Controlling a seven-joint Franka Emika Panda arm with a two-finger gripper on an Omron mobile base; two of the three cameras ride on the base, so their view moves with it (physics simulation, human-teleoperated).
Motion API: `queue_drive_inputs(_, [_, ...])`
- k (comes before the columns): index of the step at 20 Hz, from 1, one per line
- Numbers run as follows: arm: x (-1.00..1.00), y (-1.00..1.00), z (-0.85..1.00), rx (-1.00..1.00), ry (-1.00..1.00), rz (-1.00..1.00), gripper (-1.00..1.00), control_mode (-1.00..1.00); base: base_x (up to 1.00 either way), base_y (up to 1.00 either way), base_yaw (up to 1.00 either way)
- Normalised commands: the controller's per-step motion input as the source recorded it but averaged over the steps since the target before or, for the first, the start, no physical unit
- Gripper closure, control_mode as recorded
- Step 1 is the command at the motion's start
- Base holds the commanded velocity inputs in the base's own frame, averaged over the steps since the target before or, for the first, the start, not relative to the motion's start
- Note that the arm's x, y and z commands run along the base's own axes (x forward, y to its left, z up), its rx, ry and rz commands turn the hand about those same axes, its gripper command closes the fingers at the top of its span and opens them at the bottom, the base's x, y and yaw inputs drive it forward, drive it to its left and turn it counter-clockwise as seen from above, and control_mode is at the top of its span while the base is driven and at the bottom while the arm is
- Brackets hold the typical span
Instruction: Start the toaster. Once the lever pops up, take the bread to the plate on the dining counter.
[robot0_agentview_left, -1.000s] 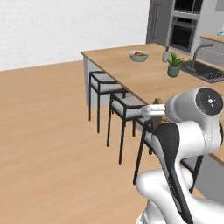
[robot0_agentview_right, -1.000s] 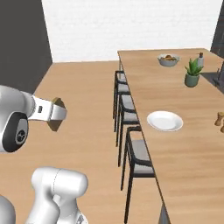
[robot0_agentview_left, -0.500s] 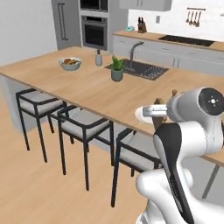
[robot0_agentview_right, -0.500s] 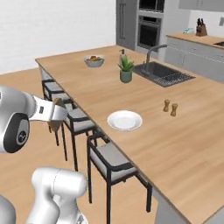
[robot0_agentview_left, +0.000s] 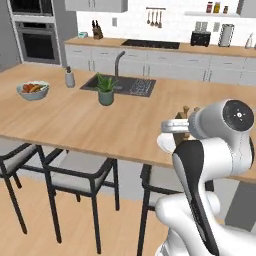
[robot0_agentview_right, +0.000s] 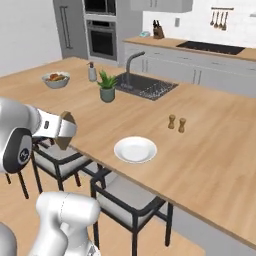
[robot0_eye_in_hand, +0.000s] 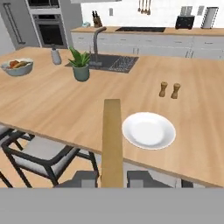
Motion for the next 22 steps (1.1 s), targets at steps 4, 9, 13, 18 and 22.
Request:
queue_drive_inputs(4, [0.00, 0.00, 0.00, 0.00, 0.00, 0.00, 1.00, 1.00, 0.58, 0.42, -0.59])
queue_drive_inputs(9, [0.00, 0.00, 0.00, 0.00, 0.00, 0.00, 1.00, 1.00, 0.72, 0.42, -0.45])
queue_drive_inputs(13, [0.00, 0.00, 0.00, 0.00, 0.00, 0.00, 1.00, 1.00, 0.86, 0.41, -0.24])
queue_drive_inputs(18, [0.00, 0.00, 0.00, 0.00, 0.00, 0.00, 1.00, 1.00, 0.69, 0.09, -0.08])
queue_drive_inputs(22, [0.00, 0.00, 0.00, 0.00, 0.00, 0.00, 1.00, 1.00, 0.48, 0.06, 0.00])
